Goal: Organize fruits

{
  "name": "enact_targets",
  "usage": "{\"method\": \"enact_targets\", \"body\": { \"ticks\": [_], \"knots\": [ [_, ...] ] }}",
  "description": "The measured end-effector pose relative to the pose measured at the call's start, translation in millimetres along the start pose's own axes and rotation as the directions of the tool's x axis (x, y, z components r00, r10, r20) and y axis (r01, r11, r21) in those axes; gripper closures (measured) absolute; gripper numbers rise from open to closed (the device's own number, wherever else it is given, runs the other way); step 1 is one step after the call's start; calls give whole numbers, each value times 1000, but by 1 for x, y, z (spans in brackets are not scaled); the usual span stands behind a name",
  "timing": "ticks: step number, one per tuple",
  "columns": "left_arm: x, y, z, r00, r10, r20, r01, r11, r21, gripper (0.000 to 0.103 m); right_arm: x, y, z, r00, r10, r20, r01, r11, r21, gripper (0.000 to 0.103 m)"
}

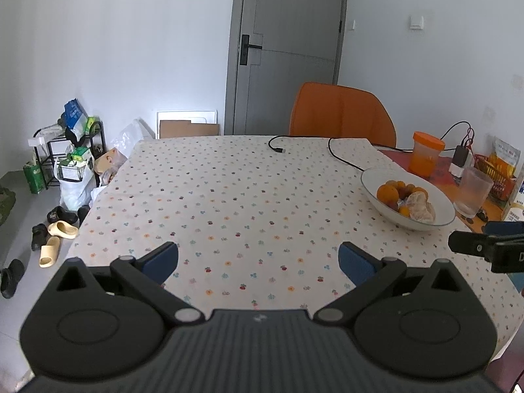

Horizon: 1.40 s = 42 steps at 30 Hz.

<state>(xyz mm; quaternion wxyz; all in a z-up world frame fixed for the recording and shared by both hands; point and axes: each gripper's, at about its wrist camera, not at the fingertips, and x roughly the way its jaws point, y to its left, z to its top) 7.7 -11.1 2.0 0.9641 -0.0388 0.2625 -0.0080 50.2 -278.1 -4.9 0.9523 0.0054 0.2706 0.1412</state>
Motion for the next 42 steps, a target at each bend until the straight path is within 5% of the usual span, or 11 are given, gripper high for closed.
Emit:
{"method": "enact_targets", "body": {
  "ticks": [42],
  "knots": [
    [3, 2, -1, 1000, 5, -9, -5, 1000, -20, 0, 4, -2, -2, 1000, -15, -5, 15, 1000, 9, 0]
  ]
}}
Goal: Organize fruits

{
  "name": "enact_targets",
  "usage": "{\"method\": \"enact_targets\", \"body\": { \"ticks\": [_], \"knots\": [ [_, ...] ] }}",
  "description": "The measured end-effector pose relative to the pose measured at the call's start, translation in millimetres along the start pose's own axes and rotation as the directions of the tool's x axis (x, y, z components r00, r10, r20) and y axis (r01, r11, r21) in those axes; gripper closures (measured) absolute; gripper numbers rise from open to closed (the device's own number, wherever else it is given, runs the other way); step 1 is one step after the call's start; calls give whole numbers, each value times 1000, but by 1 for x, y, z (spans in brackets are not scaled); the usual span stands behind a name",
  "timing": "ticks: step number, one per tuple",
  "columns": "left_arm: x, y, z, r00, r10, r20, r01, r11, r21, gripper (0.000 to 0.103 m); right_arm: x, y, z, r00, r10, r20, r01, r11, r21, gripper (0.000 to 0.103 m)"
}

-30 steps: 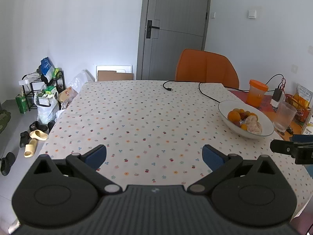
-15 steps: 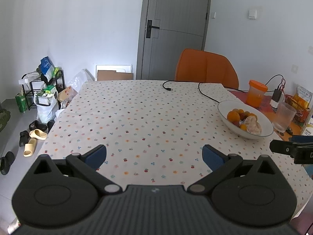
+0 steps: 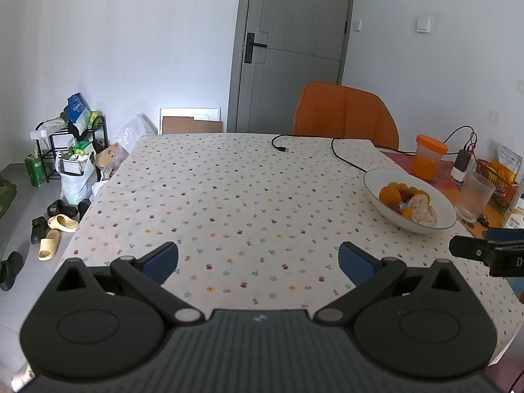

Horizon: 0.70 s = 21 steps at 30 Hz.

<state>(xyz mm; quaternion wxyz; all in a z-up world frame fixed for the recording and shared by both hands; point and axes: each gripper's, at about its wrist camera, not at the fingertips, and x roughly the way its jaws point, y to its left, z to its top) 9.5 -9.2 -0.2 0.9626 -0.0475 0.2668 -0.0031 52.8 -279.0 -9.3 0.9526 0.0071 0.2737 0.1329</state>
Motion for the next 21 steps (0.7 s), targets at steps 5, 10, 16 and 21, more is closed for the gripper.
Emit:
{"method": "enact_targets", "body": {
  "ticks": [5, 10, 16, 21],
  "knots": [
    [1, 0, 0, 1000, 1, -2, -1, 1000, -1, 0, 0, 1, 0, 1000, 1, 1, -1, 1000, -1, 0],
    [1, 0, -1, 1000, 1, -5, -1, 1000, -2, 0, 0, 1, 0, 1000, 1, 1, -1, 1000, 0, 0],
    [1, 0, -1, 1000, 0, -9, 0, 1000, -4, 0, 0, 0, 0, 1000, 0, -1, 0, 1000, 0, 0],
    [1, 0, -1, 1000, 1, -12, -1, 1000, -6, 0, 0, 0, 0, 1000, 0, 1, 0, 1000, 3, 0]
  ]
}}
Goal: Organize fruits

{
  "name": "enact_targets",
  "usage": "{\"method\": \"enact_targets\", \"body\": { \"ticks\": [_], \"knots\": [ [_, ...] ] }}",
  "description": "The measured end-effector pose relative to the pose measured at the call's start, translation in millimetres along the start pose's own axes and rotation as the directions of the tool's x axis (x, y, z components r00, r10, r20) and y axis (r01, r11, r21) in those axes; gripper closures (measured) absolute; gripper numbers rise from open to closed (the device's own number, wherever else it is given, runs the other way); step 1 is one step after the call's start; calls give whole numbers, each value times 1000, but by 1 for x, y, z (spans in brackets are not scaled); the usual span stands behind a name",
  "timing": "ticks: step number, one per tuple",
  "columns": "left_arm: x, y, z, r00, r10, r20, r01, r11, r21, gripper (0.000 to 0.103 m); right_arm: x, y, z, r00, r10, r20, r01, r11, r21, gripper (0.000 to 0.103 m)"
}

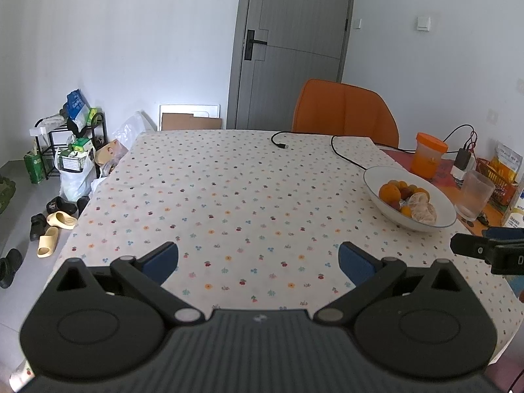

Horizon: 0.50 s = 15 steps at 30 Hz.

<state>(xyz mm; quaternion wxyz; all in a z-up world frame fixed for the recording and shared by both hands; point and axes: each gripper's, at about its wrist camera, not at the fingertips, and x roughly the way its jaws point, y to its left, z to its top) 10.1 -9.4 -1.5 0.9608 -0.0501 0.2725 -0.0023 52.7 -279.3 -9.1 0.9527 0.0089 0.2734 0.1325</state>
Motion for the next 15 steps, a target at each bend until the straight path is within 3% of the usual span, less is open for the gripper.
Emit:
{"method": "enact_targets", "body": {
  "ticks": [15],
  "knots": [
    [1, -2, -2, 1000, -15, -4, 15, 1000, 14, 0, 2, -2, -2, 1000, -1, -8, 1, 1000, 0, 0]
  ]
}}
